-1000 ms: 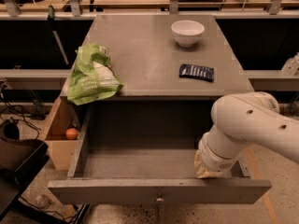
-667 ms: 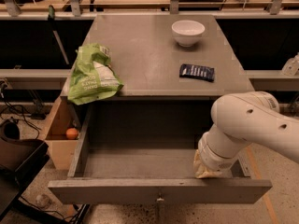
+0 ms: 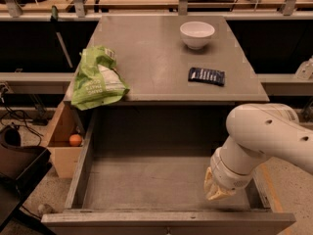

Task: Open top drawer

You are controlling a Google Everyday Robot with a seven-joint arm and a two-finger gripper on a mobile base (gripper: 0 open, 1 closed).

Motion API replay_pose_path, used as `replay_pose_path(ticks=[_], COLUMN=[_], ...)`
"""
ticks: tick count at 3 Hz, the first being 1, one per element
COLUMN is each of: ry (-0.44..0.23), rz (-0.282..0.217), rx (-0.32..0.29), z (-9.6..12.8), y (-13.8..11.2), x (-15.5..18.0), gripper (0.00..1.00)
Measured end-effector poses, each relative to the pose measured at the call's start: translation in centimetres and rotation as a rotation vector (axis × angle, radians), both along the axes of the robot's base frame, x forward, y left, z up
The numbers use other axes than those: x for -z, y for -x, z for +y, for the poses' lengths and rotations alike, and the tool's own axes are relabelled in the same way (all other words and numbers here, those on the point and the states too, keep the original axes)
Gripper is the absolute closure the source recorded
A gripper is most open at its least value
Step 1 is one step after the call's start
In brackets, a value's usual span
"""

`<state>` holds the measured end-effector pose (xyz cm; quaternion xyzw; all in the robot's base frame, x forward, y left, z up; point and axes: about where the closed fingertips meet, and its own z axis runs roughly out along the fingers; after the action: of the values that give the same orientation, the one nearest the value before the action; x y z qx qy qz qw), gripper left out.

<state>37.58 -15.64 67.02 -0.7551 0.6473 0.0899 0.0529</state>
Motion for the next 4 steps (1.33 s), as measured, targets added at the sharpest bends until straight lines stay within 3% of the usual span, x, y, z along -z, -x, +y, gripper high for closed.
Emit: replay_pose_path(ticks=[1,4], ry=[0.001,0.005], rz=[-0.001,-0.002], rx=[-0.002,-0.005], z=[0.02,0.05], y=[0.05,0.21], x=[-0.04,-0.15], gripper=[0.82,0.12])
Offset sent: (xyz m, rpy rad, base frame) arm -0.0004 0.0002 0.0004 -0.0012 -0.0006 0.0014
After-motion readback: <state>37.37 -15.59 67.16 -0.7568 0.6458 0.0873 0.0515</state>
